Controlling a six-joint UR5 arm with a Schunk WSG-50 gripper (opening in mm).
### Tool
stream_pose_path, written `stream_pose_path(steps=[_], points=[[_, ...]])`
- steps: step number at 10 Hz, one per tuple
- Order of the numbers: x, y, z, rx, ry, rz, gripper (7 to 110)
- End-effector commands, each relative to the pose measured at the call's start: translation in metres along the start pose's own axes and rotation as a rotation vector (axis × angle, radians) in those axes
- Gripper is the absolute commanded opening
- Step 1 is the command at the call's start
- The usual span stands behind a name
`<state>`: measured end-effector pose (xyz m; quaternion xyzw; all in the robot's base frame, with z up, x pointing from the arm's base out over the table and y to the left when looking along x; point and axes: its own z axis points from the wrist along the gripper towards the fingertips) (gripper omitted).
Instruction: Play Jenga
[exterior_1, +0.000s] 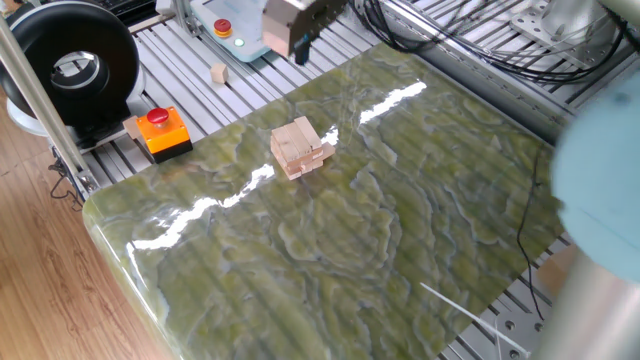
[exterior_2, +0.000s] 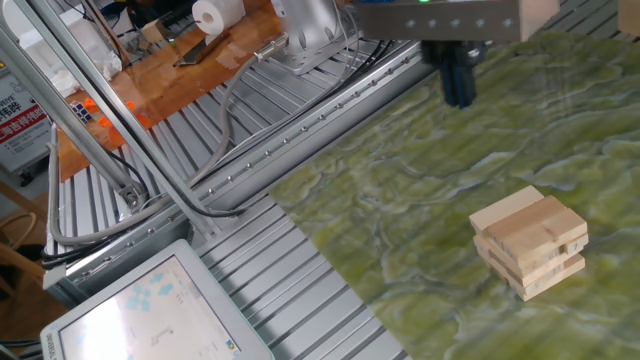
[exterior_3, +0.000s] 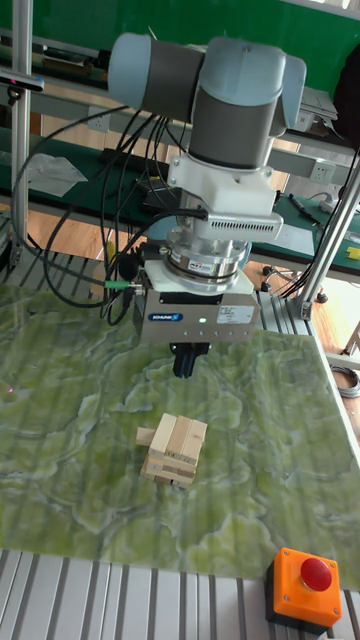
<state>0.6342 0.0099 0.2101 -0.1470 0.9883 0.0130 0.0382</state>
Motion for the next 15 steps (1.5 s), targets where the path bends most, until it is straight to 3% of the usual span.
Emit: stream_pose_path(steps=[1,2,5,8,9,10,12,15], points=[[0.005,-0.015,0.0,0.014,0.065,-0.183,7],[0.009,-0.023,-0.001,0.039,0.085,-0.281,7],[0.01,-0.029,0.004,0.045,0.088,-0.581,7],[-0.007,-0.015,0.013,0.022,0.018,-0.791,7],[-0.01,-0.016,0.018,0.041,0.018,-0.855,7],[-0.013,-0.017,0.024,0.069,0.018,-0.891,7],[-0.014,-0.012,0.029,0.08,0.014,-0.91,7],[-0.006,-0.01,0.033,0.055,-0.003,-0.906,7]])
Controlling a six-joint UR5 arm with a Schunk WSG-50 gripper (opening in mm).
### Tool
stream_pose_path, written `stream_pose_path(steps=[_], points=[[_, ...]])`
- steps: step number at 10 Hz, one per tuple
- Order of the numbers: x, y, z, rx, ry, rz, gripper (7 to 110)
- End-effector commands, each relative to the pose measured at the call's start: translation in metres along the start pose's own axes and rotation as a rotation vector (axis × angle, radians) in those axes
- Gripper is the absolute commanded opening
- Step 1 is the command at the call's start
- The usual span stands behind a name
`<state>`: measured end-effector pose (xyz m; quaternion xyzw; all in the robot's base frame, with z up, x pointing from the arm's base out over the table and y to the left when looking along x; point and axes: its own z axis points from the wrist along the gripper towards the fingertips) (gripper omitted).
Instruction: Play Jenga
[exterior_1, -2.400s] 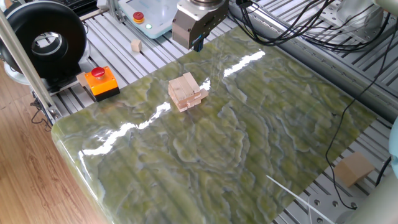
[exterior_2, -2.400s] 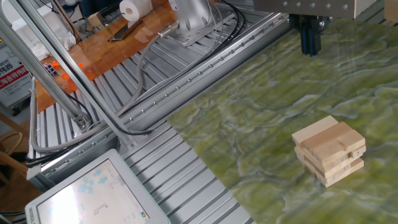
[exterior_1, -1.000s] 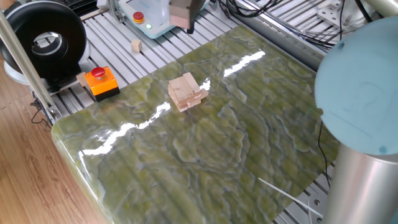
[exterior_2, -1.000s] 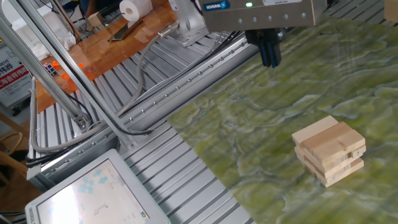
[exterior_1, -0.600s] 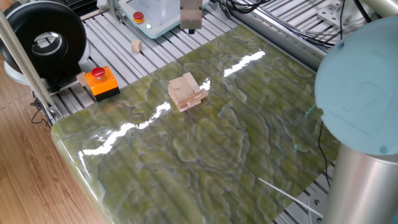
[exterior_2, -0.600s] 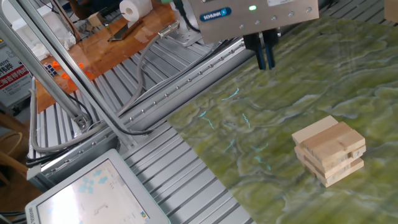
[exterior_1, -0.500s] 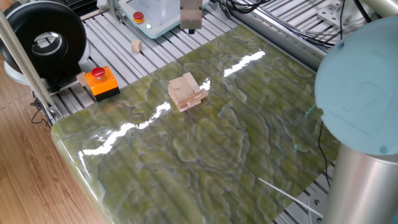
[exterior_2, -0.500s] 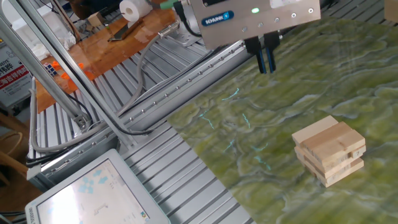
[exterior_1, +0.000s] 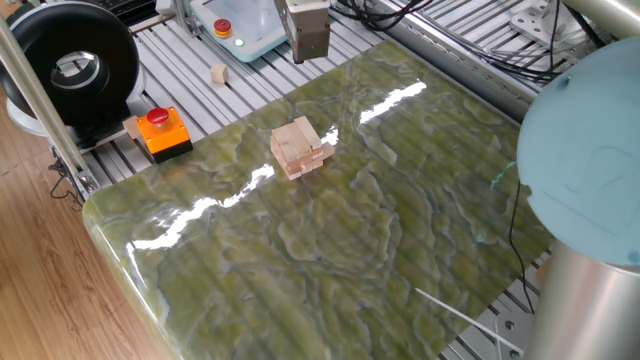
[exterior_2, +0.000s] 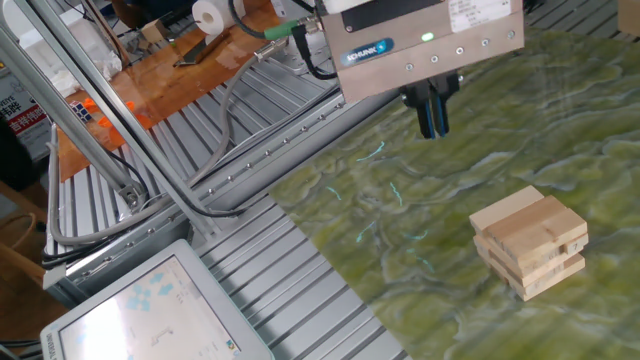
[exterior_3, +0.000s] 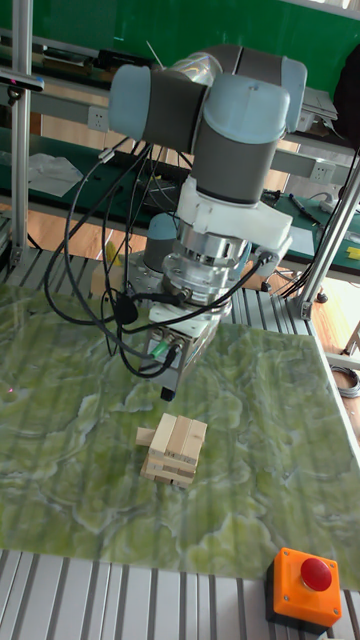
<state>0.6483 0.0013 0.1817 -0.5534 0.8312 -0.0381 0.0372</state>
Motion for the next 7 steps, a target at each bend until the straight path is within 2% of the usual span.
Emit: stream_pose_path(steps=[1,5,7], points=[[0.006,0.006,0.005,-0.007,-0.021,-0.034,7],[0.031,0.001,0.004,-0.039,-0.043,-0.046,7],[0.035,-0.002,0.003,-0.041,-0.045,-0.037,7]])
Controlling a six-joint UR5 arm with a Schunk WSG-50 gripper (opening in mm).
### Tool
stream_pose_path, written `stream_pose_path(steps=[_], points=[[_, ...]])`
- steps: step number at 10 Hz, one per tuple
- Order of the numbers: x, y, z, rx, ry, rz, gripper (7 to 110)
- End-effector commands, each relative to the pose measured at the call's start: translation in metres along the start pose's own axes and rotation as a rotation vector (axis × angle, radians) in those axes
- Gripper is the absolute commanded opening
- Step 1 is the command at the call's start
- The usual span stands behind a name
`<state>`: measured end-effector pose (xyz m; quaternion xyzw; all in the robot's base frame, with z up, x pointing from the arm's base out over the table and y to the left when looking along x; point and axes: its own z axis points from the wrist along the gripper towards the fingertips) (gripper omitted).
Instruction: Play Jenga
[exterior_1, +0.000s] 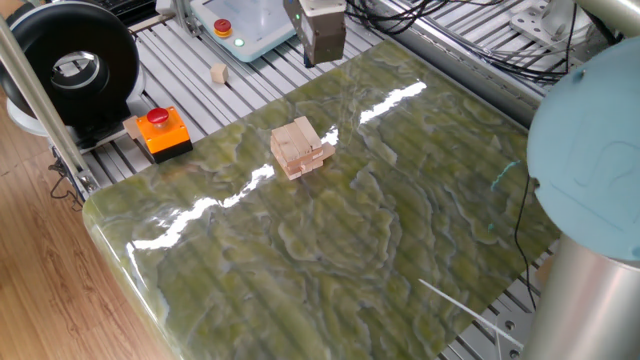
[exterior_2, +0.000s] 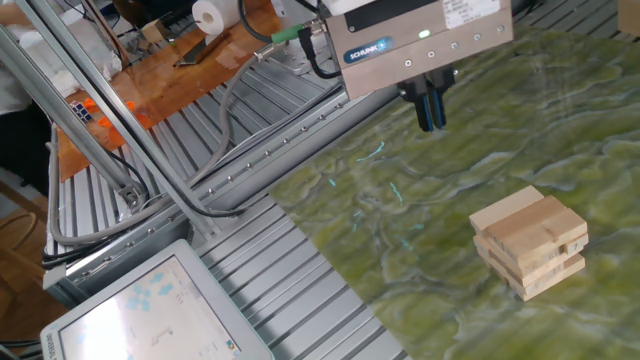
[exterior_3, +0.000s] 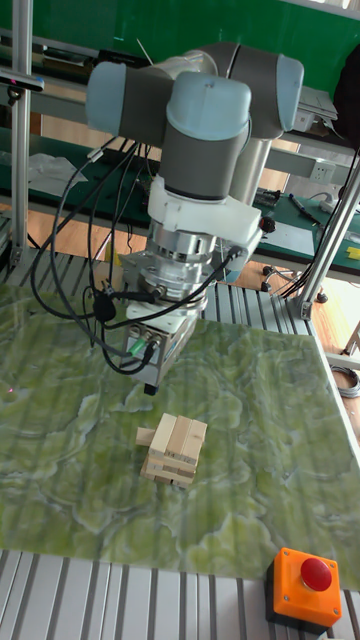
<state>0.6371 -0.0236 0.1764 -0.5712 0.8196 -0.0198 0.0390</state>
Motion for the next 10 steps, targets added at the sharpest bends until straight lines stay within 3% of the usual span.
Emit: stream_pose_path(steps=[1,4,5,7,9,10], points=[[0.007,-0.003,-0.002,-0.011,-0.02,0.012,7],[0.007,-0.004,-0.002,-0.008,-0.021,-0.004,7],[0.001,-0.006,-0.002,0.003,-0.046,-0.006,7],[0.002,-0.014,-0.002,0.032,-0.039,-0.011,7],[-0.004,-0.022,-0.003,0.067,-0.06,-0.127,7],[-0.012,-0.019,-0.004,0.063,-0.092,-0.185,7]])
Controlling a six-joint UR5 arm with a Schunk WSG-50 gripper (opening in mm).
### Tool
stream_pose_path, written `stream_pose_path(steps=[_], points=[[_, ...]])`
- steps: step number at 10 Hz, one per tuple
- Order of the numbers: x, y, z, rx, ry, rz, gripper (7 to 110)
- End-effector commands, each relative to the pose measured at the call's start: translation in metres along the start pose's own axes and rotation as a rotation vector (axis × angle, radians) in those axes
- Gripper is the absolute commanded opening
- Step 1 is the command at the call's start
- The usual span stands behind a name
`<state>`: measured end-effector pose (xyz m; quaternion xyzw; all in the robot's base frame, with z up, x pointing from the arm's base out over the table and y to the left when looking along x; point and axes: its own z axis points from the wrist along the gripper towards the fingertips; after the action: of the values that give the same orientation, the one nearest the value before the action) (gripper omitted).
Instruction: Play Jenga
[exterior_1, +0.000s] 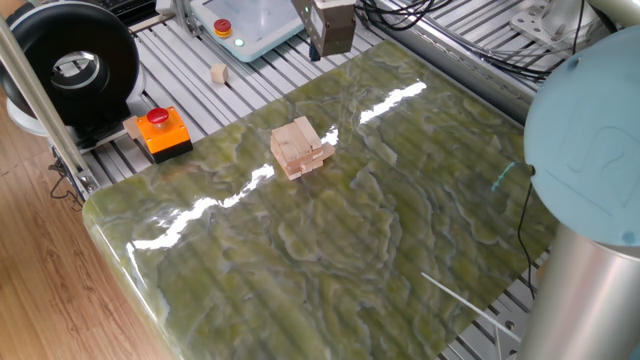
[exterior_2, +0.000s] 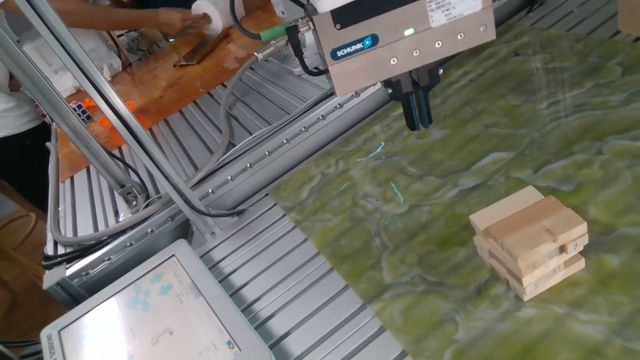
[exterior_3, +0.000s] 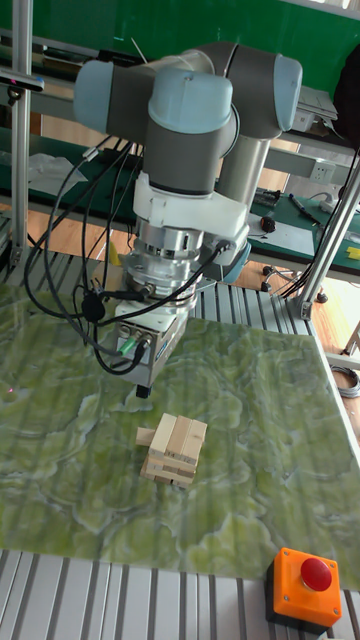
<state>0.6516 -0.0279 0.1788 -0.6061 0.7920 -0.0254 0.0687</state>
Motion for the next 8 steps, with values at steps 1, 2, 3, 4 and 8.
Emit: stream_pose_path(steps=[1,2,3,4,8], points=[[-0.0141,-0.0031,-0.0018,0.014,-0.06,-0.115,7],[-0.0121,-0.0012,-0.0017,0.007,-0.053,-0.115,7],[-0.0095,-0.0015,-0.0016,0.007,-0.042,-0.097,7],[-0.008,-0.0003,-0.0015,0.001,-0.037,-0.058,7],[-0.0106,0.0019,-0.0016,-0.008,-0.047,-0.038,7]])
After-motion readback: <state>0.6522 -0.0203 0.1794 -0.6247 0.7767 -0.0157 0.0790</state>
